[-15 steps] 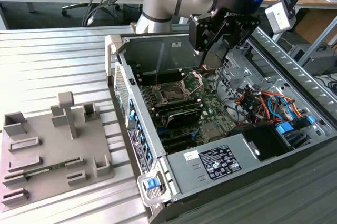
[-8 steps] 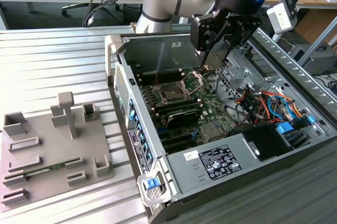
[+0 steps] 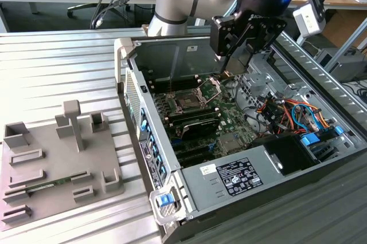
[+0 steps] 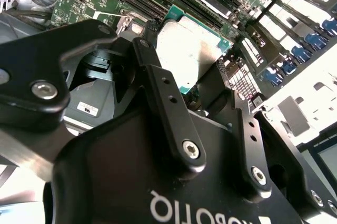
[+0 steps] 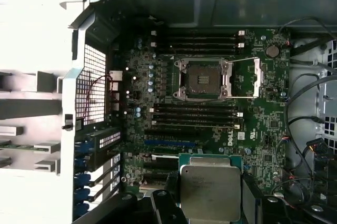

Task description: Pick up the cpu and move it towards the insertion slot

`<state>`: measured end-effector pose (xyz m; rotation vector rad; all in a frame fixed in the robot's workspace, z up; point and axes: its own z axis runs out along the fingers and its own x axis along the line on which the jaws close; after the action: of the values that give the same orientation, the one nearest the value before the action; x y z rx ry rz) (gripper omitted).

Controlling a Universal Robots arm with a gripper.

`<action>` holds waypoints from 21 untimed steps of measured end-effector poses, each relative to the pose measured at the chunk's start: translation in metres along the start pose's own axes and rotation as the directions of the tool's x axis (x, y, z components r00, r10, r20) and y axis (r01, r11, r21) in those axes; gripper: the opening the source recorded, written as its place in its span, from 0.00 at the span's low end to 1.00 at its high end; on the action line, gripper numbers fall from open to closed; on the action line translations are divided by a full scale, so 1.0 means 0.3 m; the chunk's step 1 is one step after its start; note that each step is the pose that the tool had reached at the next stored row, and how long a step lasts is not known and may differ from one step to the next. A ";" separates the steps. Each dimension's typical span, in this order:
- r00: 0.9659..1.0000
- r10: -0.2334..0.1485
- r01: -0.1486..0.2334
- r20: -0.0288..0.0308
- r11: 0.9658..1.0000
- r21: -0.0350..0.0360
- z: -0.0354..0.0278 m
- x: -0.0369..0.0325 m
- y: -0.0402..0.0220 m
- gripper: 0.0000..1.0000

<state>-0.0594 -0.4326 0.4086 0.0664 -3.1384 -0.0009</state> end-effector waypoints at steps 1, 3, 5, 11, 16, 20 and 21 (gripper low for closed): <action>1.000 0.000 0.000 0.000 1.000 0.000 0.001 -0.003 0.000 0.55; 1.000 0.000 0.000 0.000 1.000 0.000 0.001 -0.006 0.000 0.55; 1.000 0.000 0.000 0.000 1.000 0.000 0.002 -0.010 0.000 0.55; 1.000 0.000 0.000 0.000 1.000 0.000 0.005 -0.022 -0.001 0.55; 1.000 0.000 0.000 0.000 1.000 0.000 0.007 -0.033 -0.001 0.55; 1.000 0.000 0.000 0.000 1.000 0.000 0.009 -0.039 -0.002 0.55; 1.000 0.000 0.000 0.000 1.000 0.000 0.009 -0.041 -0.002 0.55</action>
<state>-0.0471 -0.4326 0.4059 0.0663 -3.1383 -0.0009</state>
